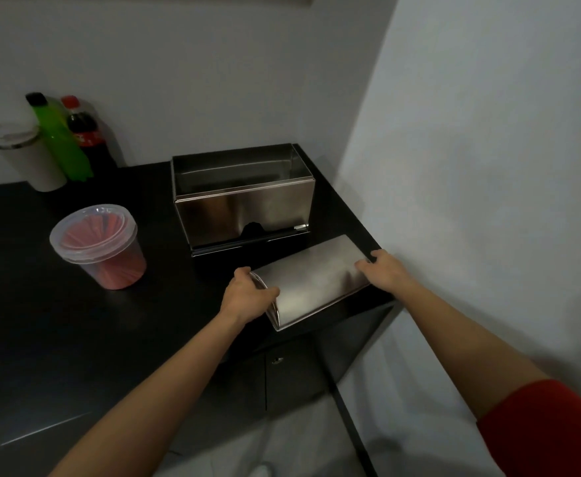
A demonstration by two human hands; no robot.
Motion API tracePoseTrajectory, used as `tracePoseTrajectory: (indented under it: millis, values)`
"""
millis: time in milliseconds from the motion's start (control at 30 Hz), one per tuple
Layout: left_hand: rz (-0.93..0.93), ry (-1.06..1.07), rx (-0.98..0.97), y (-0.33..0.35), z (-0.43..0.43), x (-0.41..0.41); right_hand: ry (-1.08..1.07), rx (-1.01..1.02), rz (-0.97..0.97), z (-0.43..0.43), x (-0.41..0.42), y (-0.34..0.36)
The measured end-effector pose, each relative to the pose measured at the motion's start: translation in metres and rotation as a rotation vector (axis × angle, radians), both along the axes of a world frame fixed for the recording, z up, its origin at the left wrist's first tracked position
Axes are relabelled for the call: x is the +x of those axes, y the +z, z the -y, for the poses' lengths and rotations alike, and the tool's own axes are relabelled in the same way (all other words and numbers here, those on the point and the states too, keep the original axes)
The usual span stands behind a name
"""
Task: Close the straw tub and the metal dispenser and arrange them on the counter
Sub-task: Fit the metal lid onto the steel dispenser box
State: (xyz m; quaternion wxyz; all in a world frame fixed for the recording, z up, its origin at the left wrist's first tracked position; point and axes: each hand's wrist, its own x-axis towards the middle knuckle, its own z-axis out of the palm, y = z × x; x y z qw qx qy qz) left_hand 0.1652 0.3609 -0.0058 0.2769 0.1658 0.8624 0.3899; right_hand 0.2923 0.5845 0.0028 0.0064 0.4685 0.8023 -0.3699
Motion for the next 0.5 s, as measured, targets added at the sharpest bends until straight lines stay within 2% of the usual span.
tracePoseTrajectory:
  millis: [200,333,500]
  values:
    - [0.016,0.082,-0.007,-0.002,-0.008,0.003,-0.035,-0.008,-0.035,-0.010,-0.007,-0.002]
    - [0.065,0.158,0.041,-0.003,-0.010,-0.001,-0.136,-0.036,-0.083,-0.015,-0.011,-0.005]
    - [0.062,0.133,0.049,-0.005,-0.013,0.002,-0.253,-0.117,-0.145,-0.018,-0.015,-0.010]
